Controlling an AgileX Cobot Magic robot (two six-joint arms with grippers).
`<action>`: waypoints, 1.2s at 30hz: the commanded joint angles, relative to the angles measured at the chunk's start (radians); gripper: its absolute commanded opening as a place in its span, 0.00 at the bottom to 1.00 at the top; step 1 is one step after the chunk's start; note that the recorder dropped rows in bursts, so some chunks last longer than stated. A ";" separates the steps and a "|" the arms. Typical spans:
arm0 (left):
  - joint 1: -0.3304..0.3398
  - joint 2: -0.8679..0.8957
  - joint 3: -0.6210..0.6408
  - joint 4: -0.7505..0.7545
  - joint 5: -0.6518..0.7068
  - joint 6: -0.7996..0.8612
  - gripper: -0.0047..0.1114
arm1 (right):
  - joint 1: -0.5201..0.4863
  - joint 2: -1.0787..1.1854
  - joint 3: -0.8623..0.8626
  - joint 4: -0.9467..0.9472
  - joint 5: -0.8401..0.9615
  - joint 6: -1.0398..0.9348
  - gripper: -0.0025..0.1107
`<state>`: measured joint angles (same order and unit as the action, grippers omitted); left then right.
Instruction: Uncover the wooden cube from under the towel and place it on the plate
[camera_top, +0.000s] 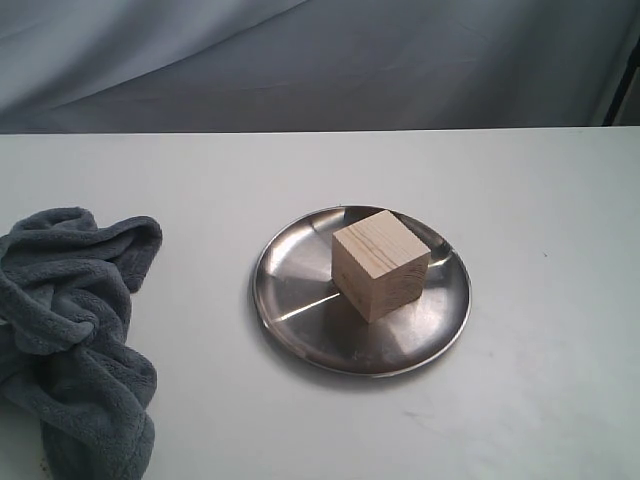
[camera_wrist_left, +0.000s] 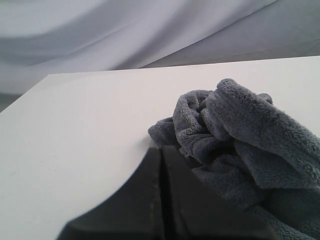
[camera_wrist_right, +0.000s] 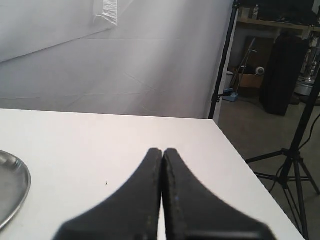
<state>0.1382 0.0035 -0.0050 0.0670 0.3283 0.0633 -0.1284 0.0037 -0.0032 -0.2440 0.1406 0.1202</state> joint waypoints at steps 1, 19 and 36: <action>0.001 -0.004 0.005 -0.005 -0.014 -0.002 0.04 | 0.000 -0.004 0.003 0.005 0.016 0.000 0.02; 0.001 -0.004 0.005 -0.005 -0.014 -0.002 0.04 | 0.000 -0.004 0.003 0.049 0.190 0.000 0.02; 0.001 -0.004 0.005 -0.005 -0.014 -0.002 0.04 | 0.000 -0.004 0.003 0.049 0.190 0.000 0.02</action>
<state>0.1382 0.0035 -0.0050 0.0670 0.3263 0.0633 -0.1284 0.0037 -0.0032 -0.1995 0.3266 0.1202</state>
